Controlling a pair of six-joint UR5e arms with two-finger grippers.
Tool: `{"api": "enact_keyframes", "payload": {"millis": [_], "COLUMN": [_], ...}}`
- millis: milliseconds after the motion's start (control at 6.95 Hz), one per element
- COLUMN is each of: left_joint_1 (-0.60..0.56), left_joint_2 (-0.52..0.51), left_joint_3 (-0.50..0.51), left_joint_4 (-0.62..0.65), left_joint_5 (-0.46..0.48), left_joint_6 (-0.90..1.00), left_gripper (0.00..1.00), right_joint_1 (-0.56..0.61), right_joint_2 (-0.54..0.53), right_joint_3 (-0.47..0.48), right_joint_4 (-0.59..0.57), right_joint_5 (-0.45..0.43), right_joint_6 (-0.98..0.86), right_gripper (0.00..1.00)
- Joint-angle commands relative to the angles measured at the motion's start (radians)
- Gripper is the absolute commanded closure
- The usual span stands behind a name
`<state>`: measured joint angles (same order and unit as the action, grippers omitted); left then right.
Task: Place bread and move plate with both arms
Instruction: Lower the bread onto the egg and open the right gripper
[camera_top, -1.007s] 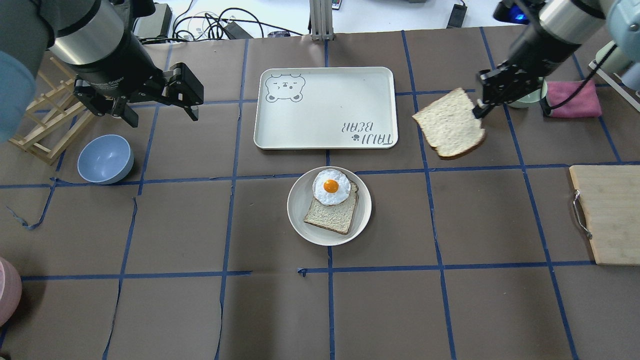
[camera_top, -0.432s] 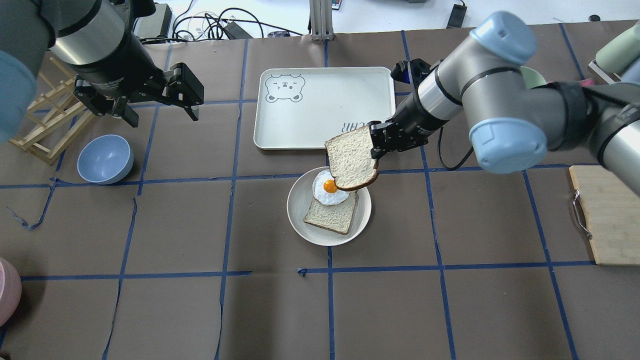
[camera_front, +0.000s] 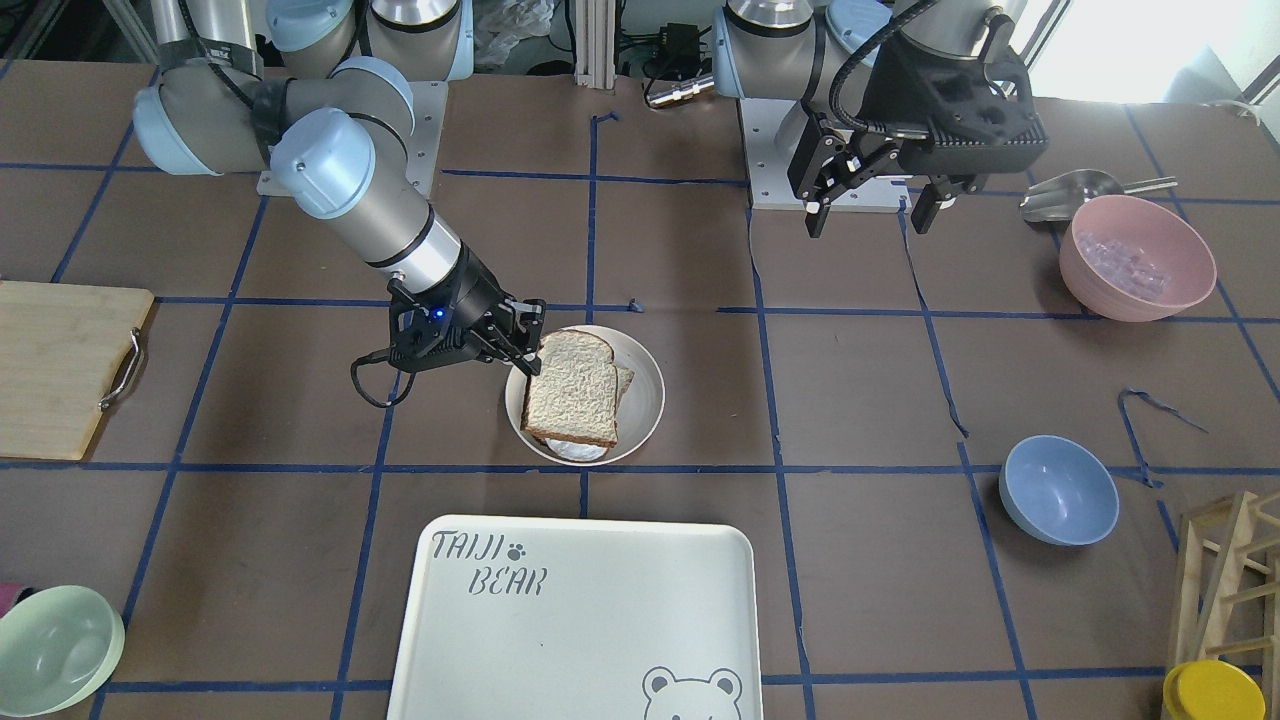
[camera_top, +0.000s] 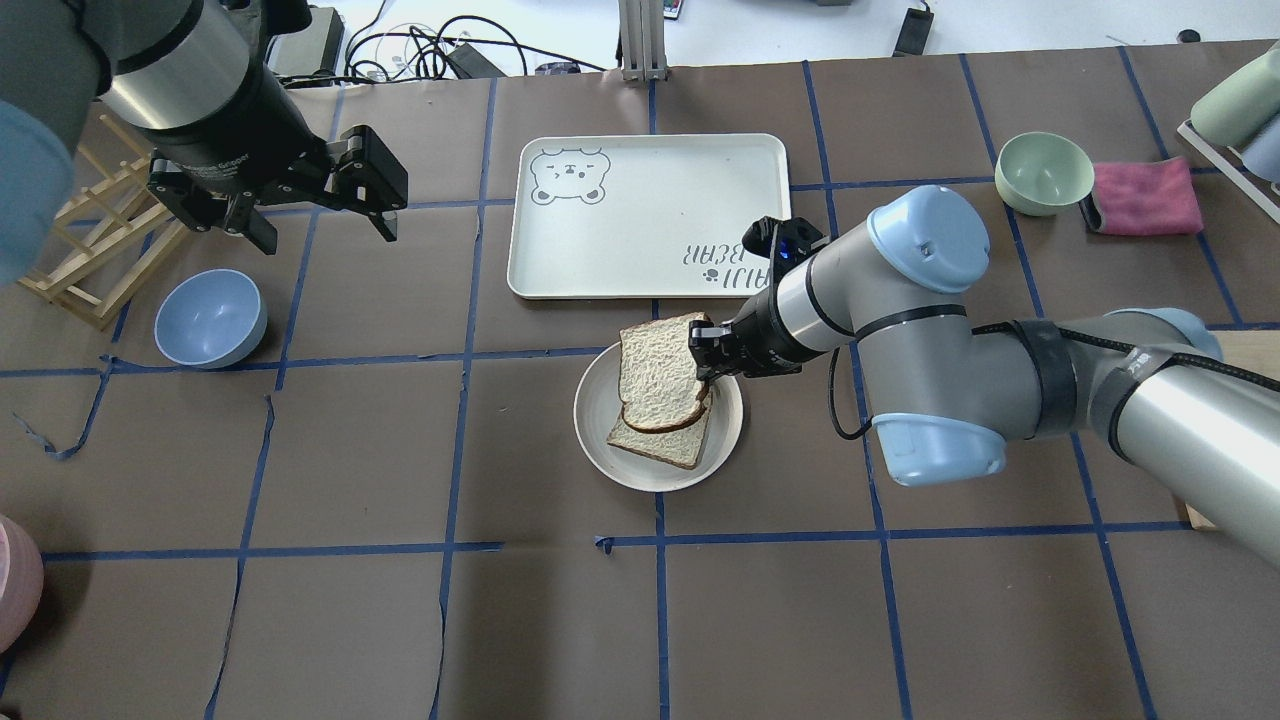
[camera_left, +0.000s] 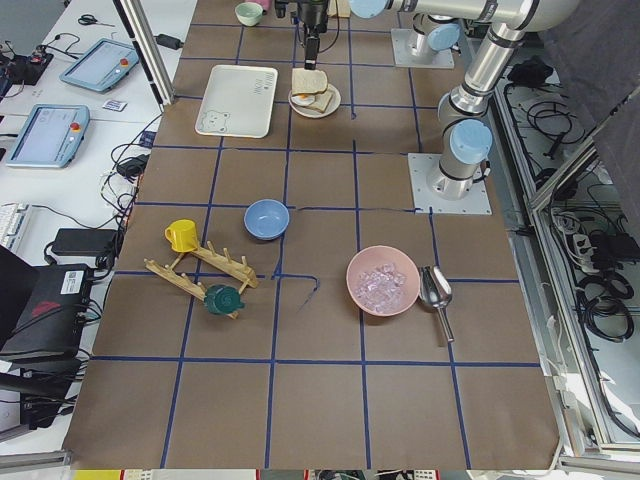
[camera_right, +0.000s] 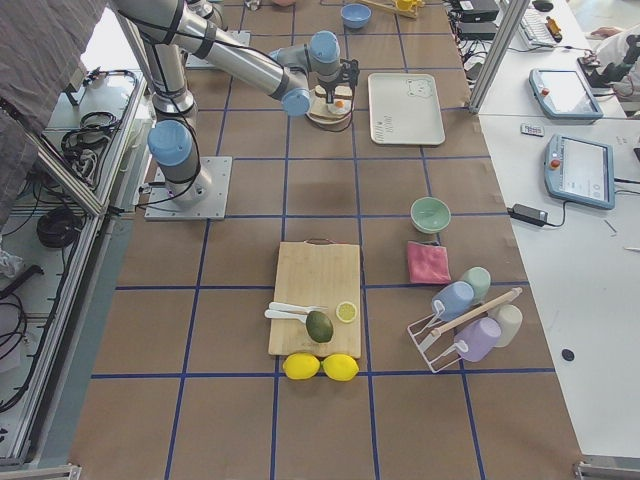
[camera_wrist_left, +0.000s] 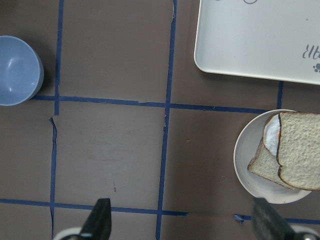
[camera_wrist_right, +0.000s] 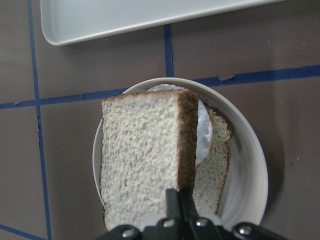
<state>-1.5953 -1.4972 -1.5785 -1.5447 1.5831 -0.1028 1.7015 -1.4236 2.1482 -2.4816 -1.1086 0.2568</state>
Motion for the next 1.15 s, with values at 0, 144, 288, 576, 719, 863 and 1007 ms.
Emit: {"api": "enact_keyframes", "payload": {"millis": [0, 144, 288, 576, 719, 863, 1007], "left_joint_1": [0.0, 0.0, 0.0, 0.0, 0.0, 0.0, 0.0], "left_joint_2": [0.0, 0.0, 0.0, 0.0, 0.0, 0.0, 0.0], "left_joint_3": [0.0, 0.0, 0.0, 0.0, 0.0, 0.0, 0.0], "left_joint_4": [0.0, 0.0, 0.0, 0.0, 0.0, 0.0, 0.0], "left_joint_5": [0.0, 0.0, 0.0, 0.0, 0.0, 0.0, 0.0], "left_joint_6": [0.0, 0.0, 0.0, 0.0, 0.0, 0.0, 0.0], "left_gripper": [0.0, 0.0, 0.0, 0.0, 0.0, 0.0, 0.0], "right_joint_1": [0.023, 0.033, 0.033, 0.033, 0.032, 0.03, 0.021], "right_joint_2": [0.003, 0.011, 0.014, 0.014, 0.015, 0.014, 0.014], "right_joint_3": [0.074, 0.076, 0.073, 0.029, -0.038, -0.059, -0.12], "right_joint_4": [-0.092, -0.115, -0.12, -0.129, -0.102, -0.074, -0.045], "right_joint_5": [-0.002, -0.004, -0.023, -0.115, -0.135, -0.135, -0.135], "right_joint_6": [0.032, 0.079, 0.076, 0.075, 0.073, 0.075, 0.072], "right_gripper": [1.0, 1.0, 0.9, 0.16, 0.15, 0.09, 0.08]}}
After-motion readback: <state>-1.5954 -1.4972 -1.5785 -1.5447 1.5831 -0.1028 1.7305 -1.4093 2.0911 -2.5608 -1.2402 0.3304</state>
